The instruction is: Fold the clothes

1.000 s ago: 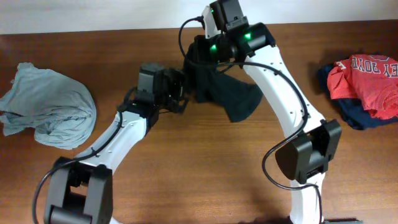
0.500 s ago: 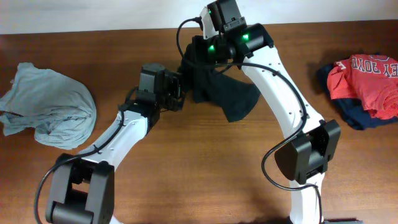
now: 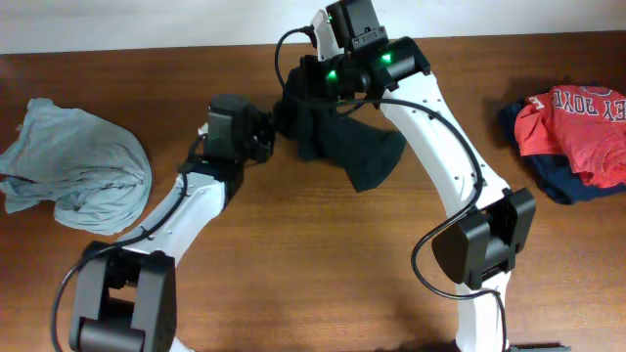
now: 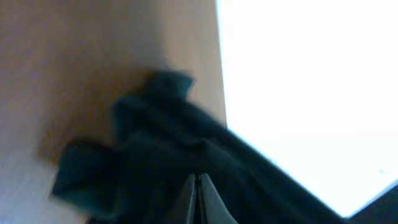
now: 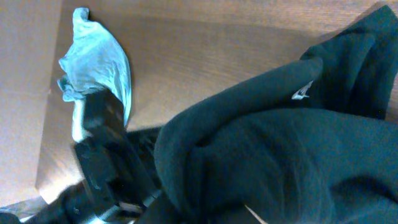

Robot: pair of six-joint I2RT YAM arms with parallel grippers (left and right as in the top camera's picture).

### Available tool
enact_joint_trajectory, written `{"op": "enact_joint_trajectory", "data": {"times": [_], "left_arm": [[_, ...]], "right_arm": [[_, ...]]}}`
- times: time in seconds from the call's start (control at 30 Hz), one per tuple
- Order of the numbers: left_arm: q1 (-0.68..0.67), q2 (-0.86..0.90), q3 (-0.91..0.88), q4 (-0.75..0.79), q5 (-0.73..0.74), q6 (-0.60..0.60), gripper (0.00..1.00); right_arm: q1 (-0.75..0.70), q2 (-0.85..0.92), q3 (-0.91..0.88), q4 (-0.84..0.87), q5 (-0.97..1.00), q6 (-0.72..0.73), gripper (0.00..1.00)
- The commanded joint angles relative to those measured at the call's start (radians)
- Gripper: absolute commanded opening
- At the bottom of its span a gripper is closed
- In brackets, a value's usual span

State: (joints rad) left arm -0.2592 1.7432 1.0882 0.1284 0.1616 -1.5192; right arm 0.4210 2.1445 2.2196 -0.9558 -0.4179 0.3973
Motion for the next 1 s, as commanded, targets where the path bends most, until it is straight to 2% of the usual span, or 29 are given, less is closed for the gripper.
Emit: {"op": "enact_joint_trajectory", "data": {"times": [0.0,0.07,0.13,0.27,0.4,0.5,0.6,0.73,0.97], "left_arm": [[0.044,0.008,-0.006,0.061,0.07,0.258,0.01],[0.075,0.008,-0.006,0.096,0.119,0.352,0.01],[0.115,0.008,-0.006,0.114,0.174,0.434,0.01],[0.187,0.007,-0.006,0.115,0.257,0.49,0.01],[0.234,0.007,-0.006,0.157,0.295,0.493,0.01],[0.254,0.007,-0.006,0.22,0.294,0.497,0.01],[0.266,0.007,-0.005,0.258,0.291,0.496,0.01],[0.275,0.007,-0.004,0.269,0.288,0.496,0.01],[0.28,0.007,-0.003,0.268,0.259,0.553,0.01]], "right_arm": [[-0.003,-0.001,0.002,-0.017,-0.023,-0.001,0.19],[-0.017,-0.001,0.003,-0.05,-0.022,-0.05,0.58],[-0.037,-0.003,0.007,-0.087,-0.015,-0.076,0.84],[-0.091,-0.012,0.008,-0.152,-0.016,-0.108,0.98],[-0.13,-0.012,0.008,-0.286,0.03,-0.185,0.99],[-0.124,-0.012,0.006,-0.421,0.244,-0.218,0.99],[-0.107,-0.012,-0.003,-0.483,0.393,-0.218,0.99],[-0.093,-0.012,-0.037,-0.512,0.415,-0.266,1.0],[-0.08,-0.011,-0.257,-0.451,0.43,-0.296,0.79]]}}
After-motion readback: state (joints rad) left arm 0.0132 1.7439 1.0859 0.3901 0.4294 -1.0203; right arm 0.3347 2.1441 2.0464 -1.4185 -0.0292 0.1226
